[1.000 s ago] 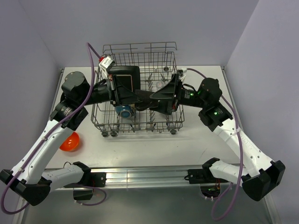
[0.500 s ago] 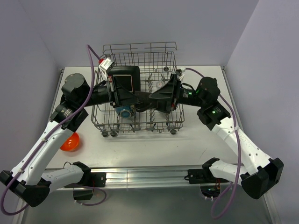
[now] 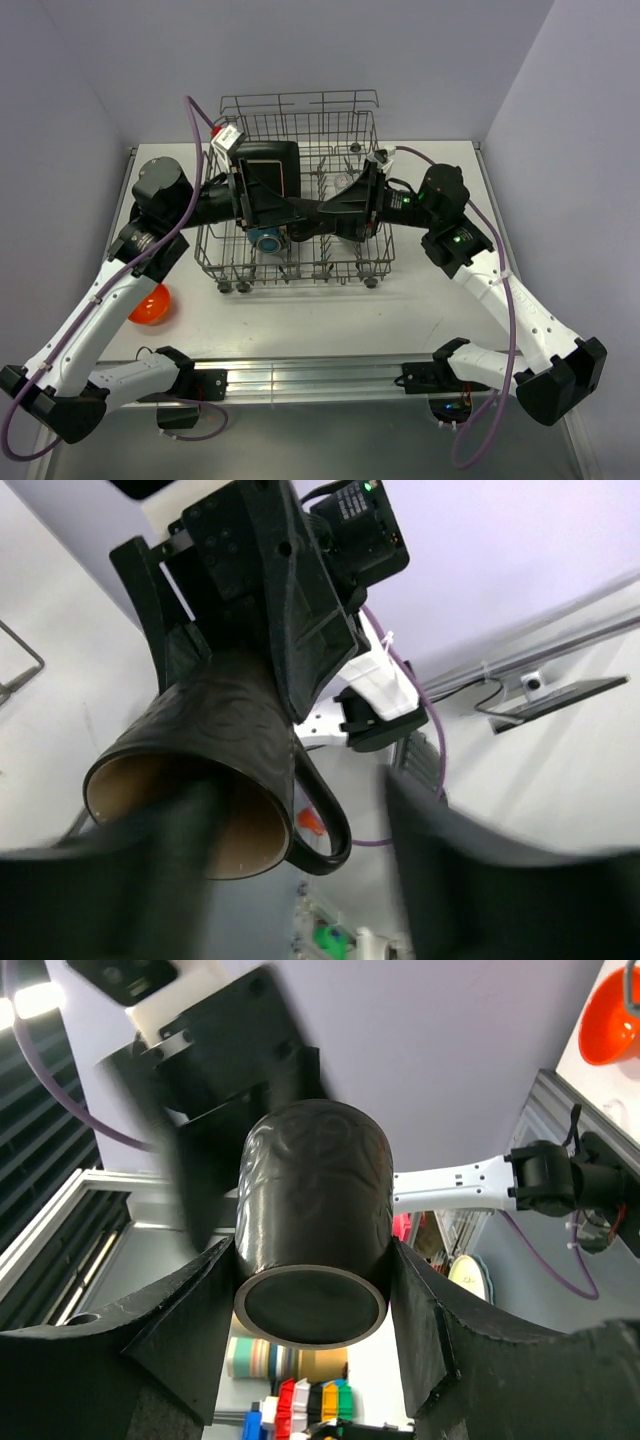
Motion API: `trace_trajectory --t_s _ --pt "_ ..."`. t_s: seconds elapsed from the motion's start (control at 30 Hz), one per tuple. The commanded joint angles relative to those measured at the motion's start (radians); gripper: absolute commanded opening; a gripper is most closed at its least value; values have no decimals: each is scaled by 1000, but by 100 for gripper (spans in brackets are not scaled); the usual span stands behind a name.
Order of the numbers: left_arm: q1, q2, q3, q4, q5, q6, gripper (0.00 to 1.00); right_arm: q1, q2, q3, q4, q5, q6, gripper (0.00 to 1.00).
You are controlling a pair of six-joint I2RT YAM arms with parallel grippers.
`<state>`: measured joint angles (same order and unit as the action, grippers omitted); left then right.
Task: Load the mixed dishes into the dish rack
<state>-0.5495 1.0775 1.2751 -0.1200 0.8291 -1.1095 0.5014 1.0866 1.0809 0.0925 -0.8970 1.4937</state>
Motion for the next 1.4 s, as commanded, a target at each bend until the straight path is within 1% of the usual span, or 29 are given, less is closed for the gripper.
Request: trace_trajectory --t_s 0.0,0.03,0.07,0.1,0.13,0.17,0.23,0.27,0.3,0.33,0.37,0.4,0.43,0.47,0.5,0.53,0.57,0.63,0.73,0.87,0.93,1.13,1.37 --pt "-3 -11 21 27 -15 16 96 5 -20 45 16 15 -15 0" --pt "5 -16 30 2 -28 48 99 3 -21 44 12 17 -21 0" --pt "13 -21 44 -30 -72 68 99 0 -22 43 1 21 -38 0" --pt "22 -36 71 -112 -102 89 99 -1 -22 43 -23 21 -49 0" --pt "57 -45 81 -150 -128 123 99 -3 -24 43 -43 24 -64 0" --pt "78 -59 90 -186 -190 137 99 -6 -24 50 -95 36 -111 0" --pt "141 -97 124 -350 -293 184 99 -9 -19 82 -198 58 -186 0" --pt "157 -105 145 -424 -358 203 99 -11 -11 105 -350 78 -299 0" --pt "170 -109 194 -501 -495 220 99 -11 13 134 -437 131 -364 0" --pt "184 -110 220 -659 -571 237 99 -9 25 193 -512 163 -422 0" --pt "187 -105 246 -737 -647 237 99 -8 50 224 -648 200 -535 0" --pt "192 -96 288 -807 -776 235 99 -8 64 256 -707 283 -587 0" --pt "197 -93 297 -913 -819 228 99 -6 76 321 -759 329 -631 0" --pt "198 -91 305 -953 -864 217 99 -6 94 353 -814 370 -718 0" --pt "201 -91 302 -987 -902 205 99 -4 134 385 -906 409 -757 0" --pt "204 -96 296 -1013 -954 173 99 -4 153 437 -940 479 -789 0" --pt "204 -103 285 -1049 -973 154 99 -4 185 453 -982 507 -843 0" --pt "206 -143 232 -1057 -1005 94 99 2 214 490 -1008 581 -878 0" --pt "206 -206 152 -1060 -1019 33 99 29 280 537 -1053 645 -932 0" --pt "206 -226 119 -1099 -1007 14 99 75 357 579 -1090 762 -969 0" --pt "206 -217 128 -1119 -1001 31 98 84 378 571 -1090 768 -978 0" --pt "206 -205 167 -1193 -1065 20 99 91 438 516 -1031 785 -1004 0" --pt "206 -203 152 -1219 -1047 7 99 95 521 521 -998 826 -1052 0"
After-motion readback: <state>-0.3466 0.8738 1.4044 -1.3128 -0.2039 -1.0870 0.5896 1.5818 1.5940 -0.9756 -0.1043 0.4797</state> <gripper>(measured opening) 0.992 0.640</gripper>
